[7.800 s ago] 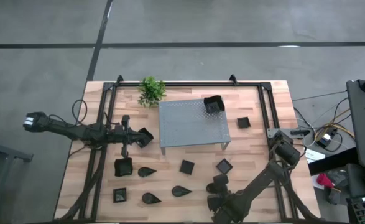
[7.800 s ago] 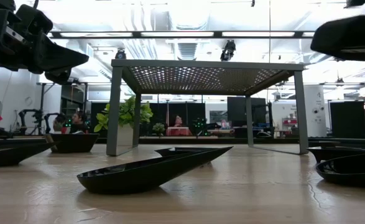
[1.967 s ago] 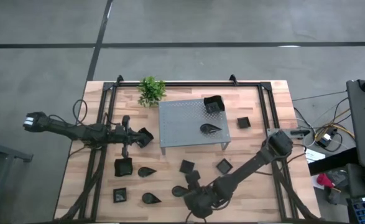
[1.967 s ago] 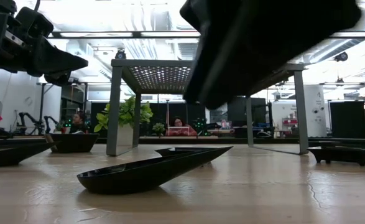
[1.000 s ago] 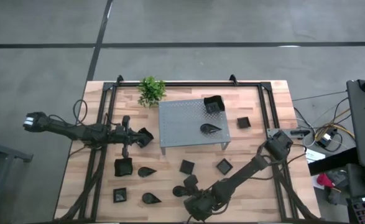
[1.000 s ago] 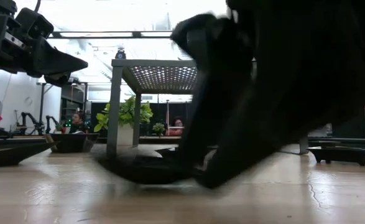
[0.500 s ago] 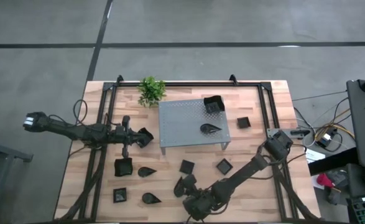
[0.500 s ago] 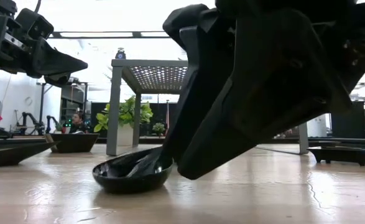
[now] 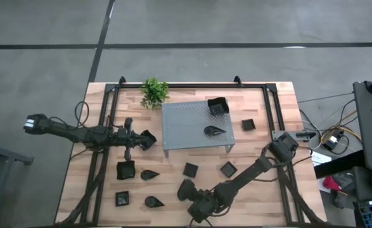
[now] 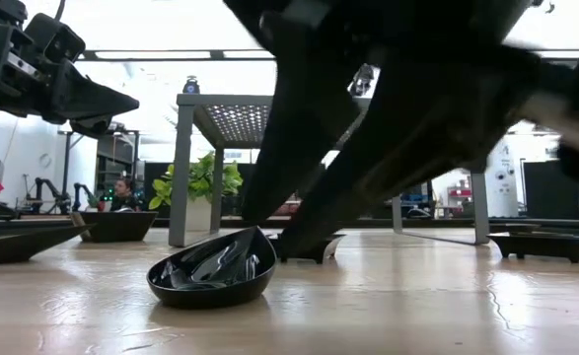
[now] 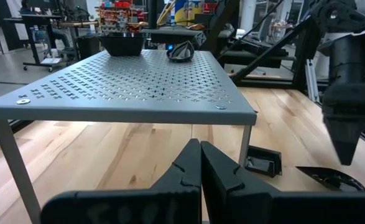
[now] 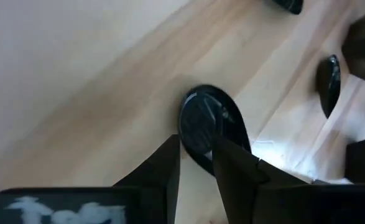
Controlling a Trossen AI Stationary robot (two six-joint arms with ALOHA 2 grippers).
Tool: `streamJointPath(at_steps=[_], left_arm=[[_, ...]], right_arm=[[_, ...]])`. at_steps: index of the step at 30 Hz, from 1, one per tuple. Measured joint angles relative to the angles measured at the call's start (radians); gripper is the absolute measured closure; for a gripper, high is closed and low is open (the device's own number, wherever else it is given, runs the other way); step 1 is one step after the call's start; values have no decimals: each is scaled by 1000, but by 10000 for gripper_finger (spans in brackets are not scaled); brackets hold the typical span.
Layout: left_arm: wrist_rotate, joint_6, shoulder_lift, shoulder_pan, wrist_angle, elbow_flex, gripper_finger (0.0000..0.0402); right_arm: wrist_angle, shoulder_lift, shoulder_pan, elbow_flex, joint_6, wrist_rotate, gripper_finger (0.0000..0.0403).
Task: Pick & Place Mini shaped plates
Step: Stack the black drop-shaped plate on top of the black drop-shaped plate on the shelf
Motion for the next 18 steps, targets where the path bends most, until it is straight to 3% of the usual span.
streamJointPath(at_steps=[18], left_arm=[[0, 0, 0, 0, -5, 0, 401]], right_arm=[[-37, 1, -41, -9, -150, 8, 323]])
